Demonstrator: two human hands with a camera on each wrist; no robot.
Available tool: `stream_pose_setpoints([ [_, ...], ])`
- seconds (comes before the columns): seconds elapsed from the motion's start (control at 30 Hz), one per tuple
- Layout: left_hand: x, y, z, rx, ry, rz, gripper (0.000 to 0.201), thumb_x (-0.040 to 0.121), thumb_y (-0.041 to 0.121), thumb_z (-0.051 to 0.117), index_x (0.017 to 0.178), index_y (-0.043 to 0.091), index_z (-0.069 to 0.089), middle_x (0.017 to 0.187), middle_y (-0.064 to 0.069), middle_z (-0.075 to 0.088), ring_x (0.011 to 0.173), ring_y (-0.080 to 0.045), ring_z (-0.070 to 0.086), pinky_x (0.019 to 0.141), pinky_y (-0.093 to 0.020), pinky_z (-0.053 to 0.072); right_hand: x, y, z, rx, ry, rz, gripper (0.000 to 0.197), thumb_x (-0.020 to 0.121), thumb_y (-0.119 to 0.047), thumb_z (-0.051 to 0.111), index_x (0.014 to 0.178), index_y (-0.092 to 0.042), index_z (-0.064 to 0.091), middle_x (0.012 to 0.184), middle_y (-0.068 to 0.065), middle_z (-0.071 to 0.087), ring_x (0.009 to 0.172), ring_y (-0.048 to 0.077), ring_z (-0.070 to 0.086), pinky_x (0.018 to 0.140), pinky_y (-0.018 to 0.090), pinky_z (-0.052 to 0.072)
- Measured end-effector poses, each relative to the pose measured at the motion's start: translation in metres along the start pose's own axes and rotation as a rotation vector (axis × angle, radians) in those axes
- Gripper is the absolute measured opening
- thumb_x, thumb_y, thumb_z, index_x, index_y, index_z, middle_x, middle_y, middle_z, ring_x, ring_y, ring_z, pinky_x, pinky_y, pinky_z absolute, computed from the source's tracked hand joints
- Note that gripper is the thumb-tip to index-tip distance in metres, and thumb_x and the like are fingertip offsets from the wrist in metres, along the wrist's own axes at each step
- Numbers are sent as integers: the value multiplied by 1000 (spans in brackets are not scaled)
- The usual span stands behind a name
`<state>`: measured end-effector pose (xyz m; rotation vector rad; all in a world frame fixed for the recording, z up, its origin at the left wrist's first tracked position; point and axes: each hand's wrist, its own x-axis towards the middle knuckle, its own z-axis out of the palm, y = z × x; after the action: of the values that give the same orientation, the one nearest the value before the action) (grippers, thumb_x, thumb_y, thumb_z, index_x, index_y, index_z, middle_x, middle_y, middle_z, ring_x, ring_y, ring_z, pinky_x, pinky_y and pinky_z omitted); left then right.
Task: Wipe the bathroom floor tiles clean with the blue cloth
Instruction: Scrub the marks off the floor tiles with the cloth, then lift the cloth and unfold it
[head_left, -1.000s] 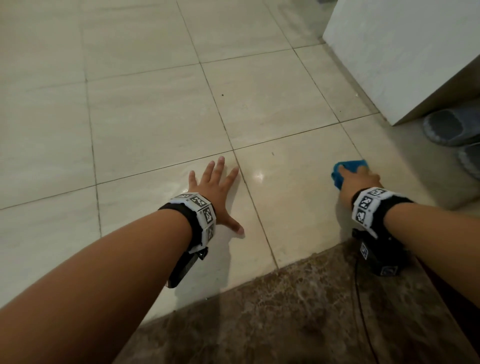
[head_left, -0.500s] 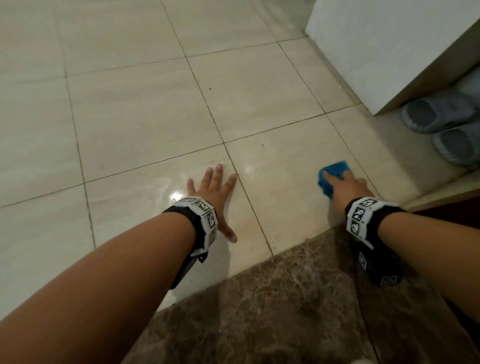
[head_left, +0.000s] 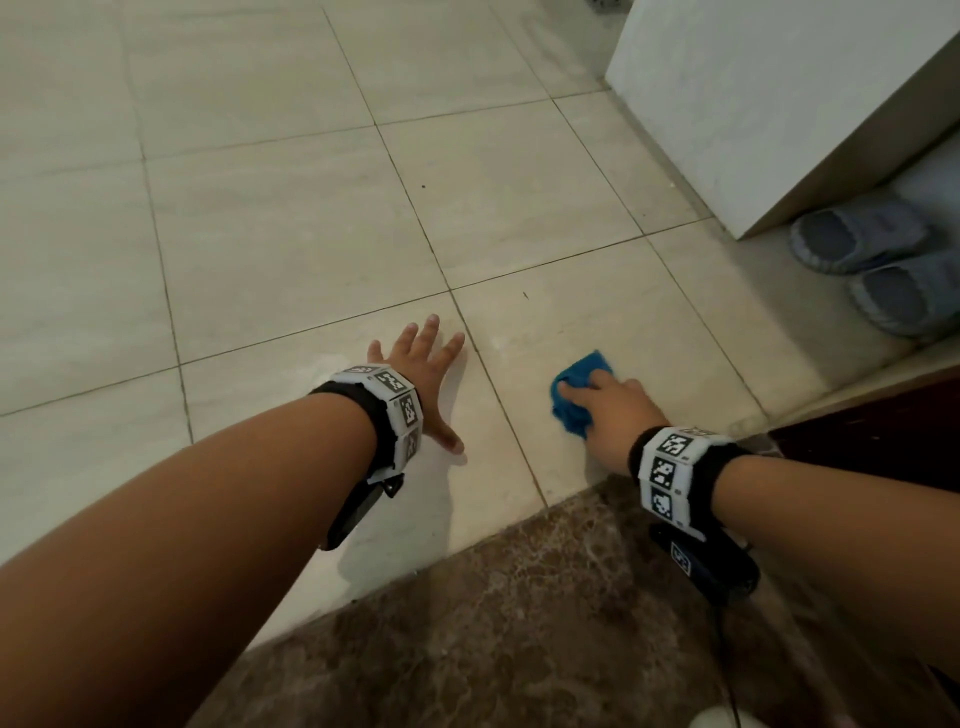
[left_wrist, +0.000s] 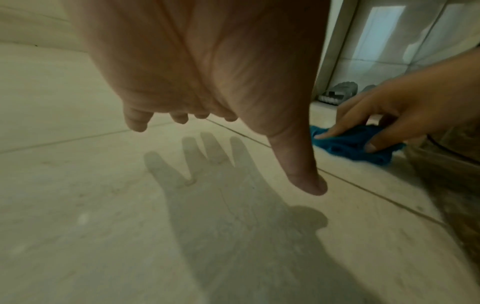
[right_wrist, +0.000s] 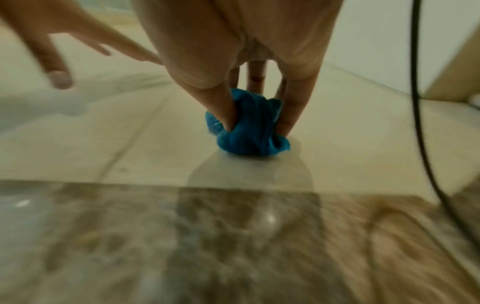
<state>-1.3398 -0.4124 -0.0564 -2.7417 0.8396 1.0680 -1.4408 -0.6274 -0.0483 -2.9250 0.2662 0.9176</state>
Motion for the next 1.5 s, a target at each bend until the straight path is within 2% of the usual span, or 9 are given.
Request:
stream_pose_setpoints([
  [0.1, -13, -11, -11, -45, 30, -27, 132, 64, 66, 75, 150, 31, -19, 157, -2, -29, 147, -26, -16, 118, -56, 4, 2, -39, -6, 26, -29, -207, 56, 91, -13, 51, 143, -29, 36, 134, 5, 41, 119, 32, 43, 102, 35, 36],
  [0.23, -36, -30, -26, -118, 89, -68, 129, 65, 64, 75, 151, 33, -16, 159, -2, -24, 148, -26, -11, 118, -55, 8, 13, -57, -45, 260, 43, -170, 45, 85, -7, 55, 128, -20, 50, 127, 13, 55, 109, 29, 55, 90, 33, 46],
  [0.43, -69, -60, -55, -283, 239, -91, 109, 78, 53, 71, 154, 30, -4, 161, -9, -11, 149, -30, 0, 120, -43, 11, 24, -77, -96, 549, 226, -310, 19, 89, -7, 53, 93, -25, 57, 109, 0, 58, 93, 20, 54, 77, 26, 41],
  [0.67, -97, -65, -80, -490, 340, -76, 75, 90, 36, 64, 152, 28, 22, 162, -4, 9, 147, -19, 15, 115, -33, 17, 21, -128, -117, 739, 193, -536, 16, 92, -6, 51, 104, -13, 60, 102, 3, 63, 93, 17, 60, 81, 26, 51],
  [0.8, -98, -68, -77, -464, 365, -138, 34, 92, 30, 61, 123, 16, 58, 135, -7, 54, 125, -23, 48, 98, -31, 37, 20, -144, -127, 838, 207, -588, 15, 94, -5, 49, 101, -16, 57, 88, -4, 65, 78, 5, 60, 62, 9, 46],
  [0.97, -97, -73, -67, -766, 508, -131, 3, 92, 19, 60, 93, 17, 57, 96, 0, 62, 94, -20, 59, 77, -25, 45, 16, -141, -128, 924, 114, -558, 19, 97, -7, 42, 110, -14, 54, 92, 3, 65, 89, 19, 63, 75, 31, 53],
  [1.2, -125, -63, -29, -865, 329, -139, 26, 85, 8, 66, 105, 20, 55, 79, 7, 59, 73, -17, 60, 66, -22, 48, -5, -130, -124, 829, 90, -445, 21, 93, -4, 45, 95, -16, 61, 94, 7, 67, 94, 24, 63, 84, 41, 54],
  [1.3, -149, -61, -37, -830, 341, -156, 7, 90, 16, 63, 95, 17, 60, 87, -1, 61, 82, -20, 57, 77, -29, 45, -23, -136, -128, 683, 141, -449, 17, 91, -9, 48, 99, -16, 62, 93, -1, 64, 89, 18, 60, 86, 33, 51],
  [1.5, -219, -56, -84, -819, 388, -224, 18, 98, 25, 52, 103, 11, 64, 93, -1, 55, 88, -18, 50, 67, -25, 31, -77, -140, -176, 552, 158, -374, 17, 92, -12, 48, 100, -17, 62, 95, -6, 58, 88, 11, 50, 72, 17, 34],
])
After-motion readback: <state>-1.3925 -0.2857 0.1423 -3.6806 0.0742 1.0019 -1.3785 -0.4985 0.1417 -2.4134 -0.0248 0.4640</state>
